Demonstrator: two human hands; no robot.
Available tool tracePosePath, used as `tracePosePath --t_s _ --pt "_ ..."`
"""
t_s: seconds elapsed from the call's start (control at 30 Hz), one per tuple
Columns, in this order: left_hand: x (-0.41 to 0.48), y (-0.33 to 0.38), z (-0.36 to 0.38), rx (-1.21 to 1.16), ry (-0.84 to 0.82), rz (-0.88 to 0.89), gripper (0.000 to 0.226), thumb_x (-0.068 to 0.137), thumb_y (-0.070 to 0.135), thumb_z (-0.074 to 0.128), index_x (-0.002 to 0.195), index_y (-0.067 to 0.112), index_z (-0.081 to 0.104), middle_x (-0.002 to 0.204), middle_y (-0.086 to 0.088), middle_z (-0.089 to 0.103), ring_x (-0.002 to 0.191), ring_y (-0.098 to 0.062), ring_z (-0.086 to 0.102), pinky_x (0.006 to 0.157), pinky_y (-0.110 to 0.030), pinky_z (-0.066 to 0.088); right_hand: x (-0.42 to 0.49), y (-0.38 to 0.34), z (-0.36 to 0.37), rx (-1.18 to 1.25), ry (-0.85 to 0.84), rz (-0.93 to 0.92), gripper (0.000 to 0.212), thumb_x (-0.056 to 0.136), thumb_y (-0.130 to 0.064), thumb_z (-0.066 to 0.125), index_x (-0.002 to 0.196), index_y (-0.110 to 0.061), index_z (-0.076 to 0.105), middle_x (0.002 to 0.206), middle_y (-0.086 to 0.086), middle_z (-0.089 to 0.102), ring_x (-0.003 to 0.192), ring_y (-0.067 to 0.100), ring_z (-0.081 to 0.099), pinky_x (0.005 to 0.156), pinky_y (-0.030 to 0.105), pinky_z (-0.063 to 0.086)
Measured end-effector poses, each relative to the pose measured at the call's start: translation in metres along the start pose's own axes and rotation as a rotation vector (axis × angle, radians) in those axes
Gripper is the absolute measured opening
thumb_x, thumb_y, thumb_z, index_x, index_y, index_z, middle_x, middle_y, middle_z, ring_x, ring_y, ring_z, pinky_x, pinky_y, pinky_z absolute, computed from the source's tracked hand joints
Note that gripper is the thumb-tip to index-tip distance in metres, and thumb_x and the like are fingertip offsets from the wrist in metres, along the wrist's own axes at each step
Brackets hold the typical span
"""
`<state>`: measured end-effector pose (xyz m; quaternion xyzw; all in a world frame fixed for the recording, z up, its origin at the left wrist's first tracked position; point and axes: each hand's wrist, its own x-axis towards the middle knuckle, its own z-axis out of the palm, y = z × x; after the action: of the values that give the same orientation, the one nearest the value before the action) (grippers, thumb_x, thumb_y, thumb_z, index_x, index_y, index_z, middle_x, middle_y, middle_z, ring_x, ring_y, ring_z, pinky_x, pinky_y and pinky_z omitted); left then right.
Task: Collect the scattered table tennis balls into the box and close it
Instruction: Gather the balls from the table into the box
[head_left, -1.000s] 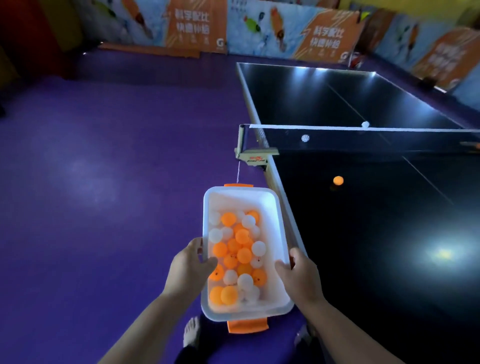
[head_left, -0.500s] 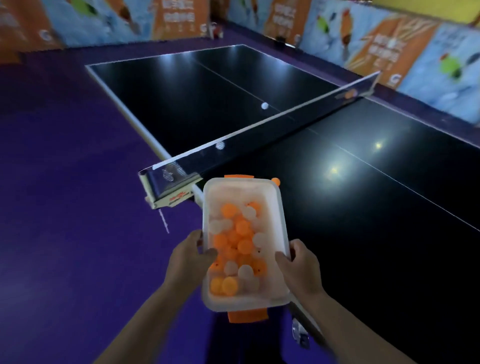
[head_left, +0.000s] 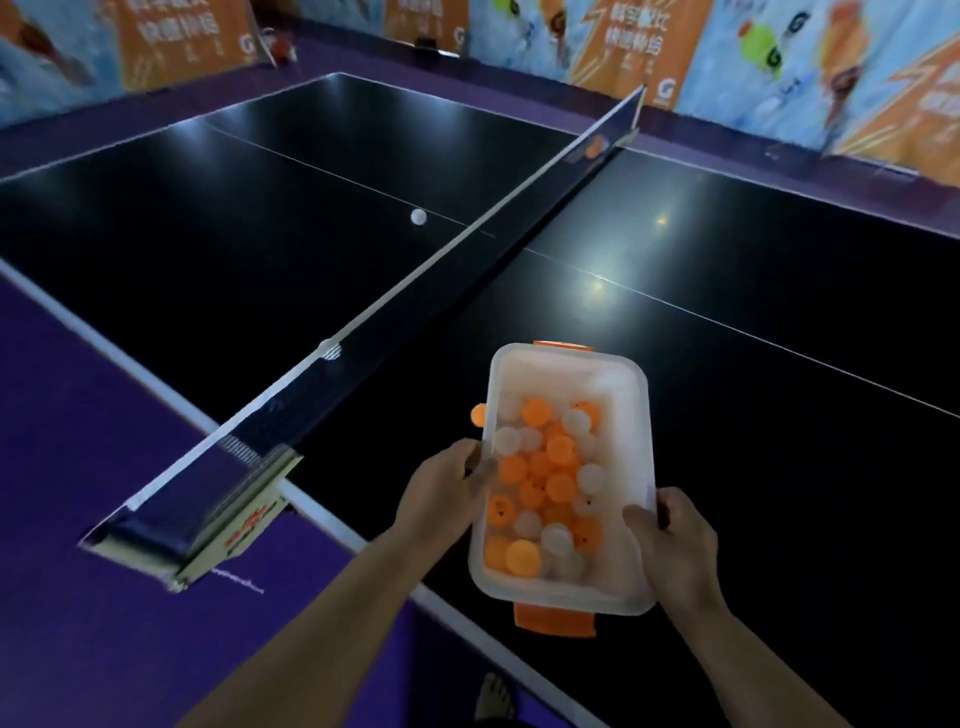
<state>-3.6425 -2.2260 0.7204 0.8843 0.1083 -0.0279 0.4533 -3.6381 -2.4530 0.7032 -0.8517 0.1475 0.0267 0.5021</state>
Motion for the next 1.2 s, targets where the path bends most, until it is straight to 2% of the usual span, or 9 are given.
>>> tracePosePath --t_s 0.13,0.23,0.43,0.53,0.67,0.8,0.9,1.0,1.2 --pt "0.059 -0.011 0.014 0.054 0.051 -0.063 0.029 0.098 0.031 0.037 0.097 0.012 0.058 0.086 -0.004 0.063 0.073 -0.013 0.058 0.065 -0.035 0.045 0.029 0.0 -0.003 -0.019 0.062 0.07 0.01 0.084 -0.019 0.061 0.077 -0.018 0.054 0.078 -0.001 0.059 0.069 0.015 0.058 0.052 0.029 0.044" --pt "0.101 -0.024 0.028 0.303 -0.009 -0.068 0.031 0.096 0.024 0.041 0.124 0.016 0.052 0.118 -0.003 0.057 0.104 -0.02 0.057 0.086 -0.033 0.046 0.05 -0.001 -0.006 -0.04 0.076 0.099 0.009 0.083 -0.019 0.061 0.078 -0.017 0.054 0.079 0.0 0.06 0.07 0.015 0.059 0.052 0.029 0.045" --pt "0.153 -0.038 0.052 0.624 -0.196 0.016 0.055 0.091 0.008 0.043 0.142 0.024 0.034 0.153 -0.007 0.022 0.14 -0.027 0.015 0.111 -0.04 0.028 0.071 -0.003 -0.004 -0.05 0.093 0.11 0.007 0.083 -0.015 0.064 0.081 -0.014 0.057 0.077 0.0 0.063 0.068 0.014 0.061 0.053 0.027 0.048" --pt "0.17 -0.05 0.059 0.683 -0.271 0.027 0.057 0.089 0.004 0.042 0.141 0.027 0.036 0.154 -0.004 0.021 0.141 -0.024 0.014 0.11 -0.037 0.028 0.078 -0.003 -0.001 -0.064 0.111 0.109 0.007 0.083 -0.012 0.065 0.081 -0.011 0.058 0.074 -0.001 0.062 0.065 0.012 0.06 0.05 0.021 0.044" --pt "0.175 -0.062 0.061 0.699 -0.271 0.0 0.046 0.092 0.008 0.044 0.135 0.025 0.043 0.133 -0.004 0.041 0.119 -0.021 0.039 0.094 -0.032 0.041 0.083 -0.008 0.007 -0.066 0.151 0.132 0.011 0.082 -0.009 0.066 0.078 -0.013 0.056 0.073 -0.001 0.061 0.064 0.012 0.059 0.048 0.018 0.043" --pt "0.184 -0.047 0.03 0.244 -0.052 -0.045 0.028 0.093 0.026 0.048 0.119 0.019 0.052 0.115 -0.006 0.056 0.099 -0.022 0.055 0.082 -0.036 0.045 0.087 -0.021 0.027 -0.081 0.203 0.149 0.014 0.081 -0.008 0.066 0.074 -0.013 0.054 0.069 -0.002 0.059 0.06 0.01 0.056 0.046 0.017 0.041" --pt "0.184 -0.018 -0.008 -0.002 0.125 0.113 0.031 0.091 0.033 0.054 0.12 0.022 0.051 0.11 0.007 0.058 0.099 -0.012 0.058 0.084 -0.031 0.048 0.092 -0.036 0.054 -0.093 0.242 0.157 0.012 0.08 -0.009 0.066 0.075 -0.009 0.055 0.069 0.001 0.059 0.061 0.016 0.057 0.049 0.027 0.046" --pt "0.181 0.006 -0.042 -0.045 0.082 0.295 0.026 0.084 0.027 0.062 0.109 0.029 0.055 0.096 0.022 0.052 0.093 -0.002 0.052 0.077 -0.02 0.043 0.097 -0.057 0.085 -0.07 0.257 0.179 0.01 0.081 -0.01 0.066 0.077 -0.009 0.057 0.072 0.003 0.061 0.065 0.02 0.059 0.053 0.032 0.05" --pt "0.214 -0.016 -0.096 0.146 -0.035 0.383 0.041 0.085 0.024 0.059 0.126 0.026 0.054 0.125 0.01 0.057 0.119 -0.01 0.041 0.094 -0.02 0.031 0.107 -0.093 0.144 -0.061 0.28 0.217 0.01 0.079 -0.015 0.067 0.081 -0.014 0.058 0.076 0.002 0.062 0.069 0.021 0.061 0.057 0.031 0.05"
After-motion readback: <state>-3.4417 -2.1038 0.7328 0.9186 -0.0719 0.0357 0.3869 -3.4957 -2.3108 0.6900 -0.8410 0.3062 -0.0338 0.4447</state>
